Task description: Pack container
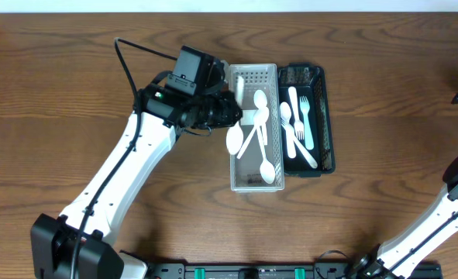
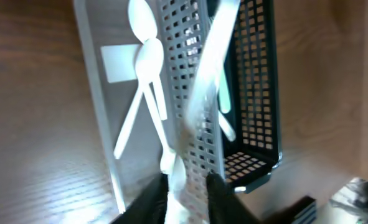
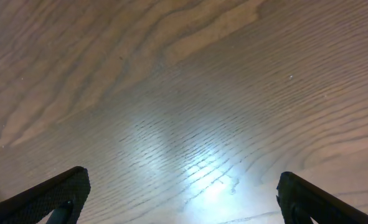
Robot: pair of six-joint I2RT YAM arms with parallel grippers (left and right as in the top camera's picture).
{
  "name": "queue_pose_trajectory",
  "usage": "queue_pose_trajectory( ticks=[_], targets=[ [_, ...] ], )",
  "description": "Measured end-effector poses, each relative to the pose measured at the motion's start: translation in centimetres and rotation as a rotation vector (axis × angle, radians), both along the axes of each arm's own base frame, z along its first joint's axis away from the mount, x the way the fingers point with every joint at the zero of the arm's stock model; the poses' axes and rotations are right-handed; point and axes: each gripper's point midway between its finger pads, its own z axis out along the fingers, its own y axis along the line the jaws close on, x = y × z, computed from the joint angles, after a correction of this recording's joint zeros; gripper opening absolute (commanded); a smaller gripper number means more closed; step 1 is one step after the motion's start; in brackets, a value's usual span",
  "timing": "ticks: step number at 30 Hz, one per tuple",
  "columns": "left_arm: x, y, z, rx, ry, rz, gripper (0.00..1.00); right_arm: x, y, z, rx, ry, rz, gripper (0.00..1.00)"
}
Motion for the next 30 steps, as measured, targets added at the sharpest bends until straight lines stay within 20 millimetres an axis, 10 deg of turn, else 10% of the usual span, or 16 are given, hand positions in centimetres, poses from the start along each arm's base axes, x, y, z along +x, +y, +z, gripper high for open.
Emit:
queue_pose_trajectory(
  ticks=[8,15,18,25,30],
  targets=[
    [0.0,-0.5,0.2,-0.006,-0.012,-0.01,0.38,0.0,0.0,0.0,0.0,0.0,0.0,0.99],
    [0.4,-0.6,0.4,-0.01,-0.043,-0.024,0.99,0.0,0.0,0.0,0.0,-0.001,0.0,0.99],
    [1.0,-0.2,0.6,-0.011,-0.067,-0.028,0.98,0.0,0.0,0.0,0.0,0.0,0.0,0.99],
    [3.6,6.7,0.5,0.023,-0.061,0.119,0.98,0.0,0.0,0.0,0.0,0.0,0.0,0.99],
    [2.0,12.6,1.7,0.108,-0.054,0.207,0.98,0.0,0.0,0.0,0.0,0.0,0.0,0.99]
  ],
)
